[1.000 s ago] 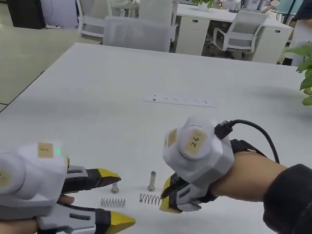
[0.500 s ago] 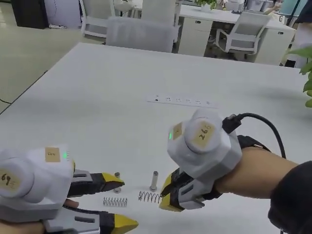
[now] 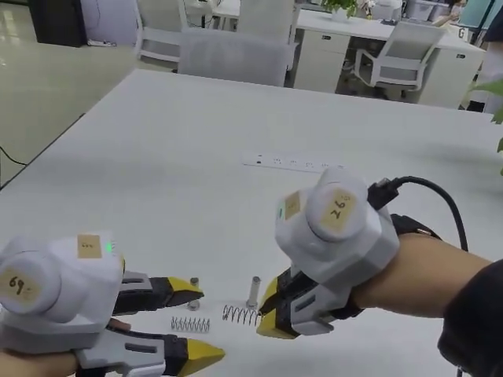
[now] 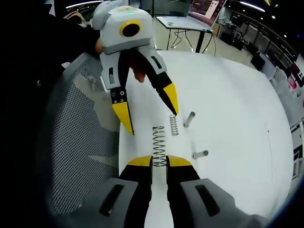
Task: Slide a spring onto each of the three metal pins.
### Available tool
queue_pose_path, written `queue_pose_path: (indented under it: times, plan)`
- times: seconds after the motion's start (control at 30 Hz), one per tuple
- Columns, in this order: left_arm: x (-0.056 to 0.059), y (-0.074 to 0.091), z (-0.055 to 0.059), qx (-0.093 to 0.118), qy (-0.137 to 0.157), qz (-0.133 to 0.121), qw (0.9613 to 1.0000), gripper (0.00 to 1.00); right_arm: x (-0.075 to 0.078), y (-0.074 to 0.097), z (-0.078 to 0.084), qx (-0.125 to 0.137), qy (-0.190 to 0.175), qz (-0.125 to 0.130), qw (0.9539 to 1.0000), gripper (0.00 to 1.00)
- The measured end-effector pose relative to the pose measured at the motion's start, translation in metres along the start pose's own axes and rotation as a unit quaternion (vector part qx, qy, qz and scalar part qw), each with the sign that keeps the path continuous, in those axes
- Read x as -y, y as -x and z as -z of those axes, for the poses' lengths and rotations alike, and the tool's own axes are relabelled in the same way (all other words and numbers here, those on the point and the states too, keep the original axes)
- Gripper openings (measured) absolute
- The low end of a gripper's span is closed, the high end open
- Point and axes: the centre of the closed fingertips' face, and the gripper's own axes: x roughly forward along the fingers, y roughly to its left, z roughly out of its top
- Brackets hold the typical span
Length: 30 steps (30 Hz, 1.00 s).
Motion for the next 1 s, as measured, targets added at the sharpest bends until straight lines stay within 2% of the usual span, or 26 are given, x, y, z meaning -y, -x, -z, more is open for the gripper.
queue_pose_path:
  times: [0.2,0.37,0.67,1.0]
  plan:
    - [0.002,-0.001,-0.001,0.003,-0.004,0.004,1.0000,0.35,-0.003,0.000,-0.002,-0.001,0.025,-0.005,0.9997,0.08]
    - [0.006,-0.001,-0.006,0.014,-0.013,0.013,0.9997,0.31,-0.007,-0.004,-0.003,-0.003,0.041,-0.009,0.9991,0.08]
    - [0.012,-0.002,-0.009,0.022,-0.027,0.026,0.9991,0.19,-0.010,-0.005,-0.010,0.003,0.055,-0.017,0.9983,0.08]
    - [0.017,-0.003,-0.010,0.025,-0.039,0.036,0.9983,0.10,-0.012,-0.006,-0.011,0.005,0.067,-0.020,0.9975,0.08]
